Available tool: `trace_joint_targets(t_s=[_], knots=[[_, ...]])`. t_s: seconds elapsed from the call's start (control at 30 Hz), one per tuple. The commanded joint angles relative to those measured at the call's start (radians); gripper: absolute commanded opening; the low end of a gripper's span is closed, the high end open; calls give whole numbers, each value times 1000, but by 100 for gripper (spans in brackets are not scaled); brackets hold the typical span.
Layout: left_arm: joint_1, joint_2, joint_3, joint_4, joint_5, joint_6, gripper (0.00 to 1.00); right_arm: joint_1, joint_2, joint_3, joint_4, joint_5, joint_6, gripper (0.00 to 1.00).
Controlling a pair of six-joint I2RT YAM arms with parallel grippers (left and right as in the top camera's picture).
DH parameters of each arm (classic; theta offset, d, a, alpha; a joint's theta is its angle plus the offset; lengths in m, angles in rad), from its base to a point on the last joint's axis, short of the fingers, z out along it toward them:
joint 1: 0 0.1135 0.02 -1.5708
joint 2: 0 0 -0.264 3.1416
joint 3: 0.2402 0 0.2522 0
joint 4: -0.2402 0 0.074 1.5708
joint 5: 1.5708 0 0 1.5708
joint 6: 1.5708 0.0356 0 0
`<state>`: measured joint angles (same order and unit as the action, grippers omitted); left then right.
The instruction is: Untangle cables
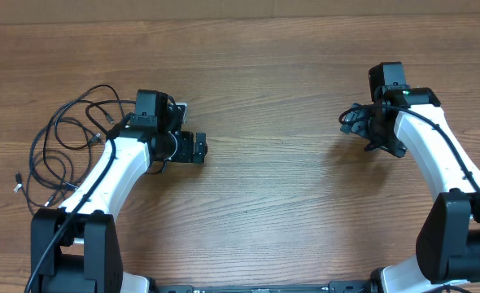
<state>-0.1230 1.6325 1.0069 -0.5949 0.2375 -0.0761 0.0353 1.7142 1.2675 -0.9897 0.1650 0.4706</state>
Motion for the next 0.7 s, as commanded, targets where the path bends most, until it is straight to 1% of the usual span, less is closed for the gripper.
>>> trace_joint_targets(t_s=[0.0, 0.4, 0.67], knots=[[-2, 3, -6, 2, -10, -10, 99, 3, 5, -5, 2, 14, 0, 100], [-9, 20, -6, 1, -10, -10, 99, 3, 5, -5, 2, 14, -1, 100], [-44, -52, -6, 1, -10, -10, 100, 3, 5, -5, 2, 14, 0, 100]])
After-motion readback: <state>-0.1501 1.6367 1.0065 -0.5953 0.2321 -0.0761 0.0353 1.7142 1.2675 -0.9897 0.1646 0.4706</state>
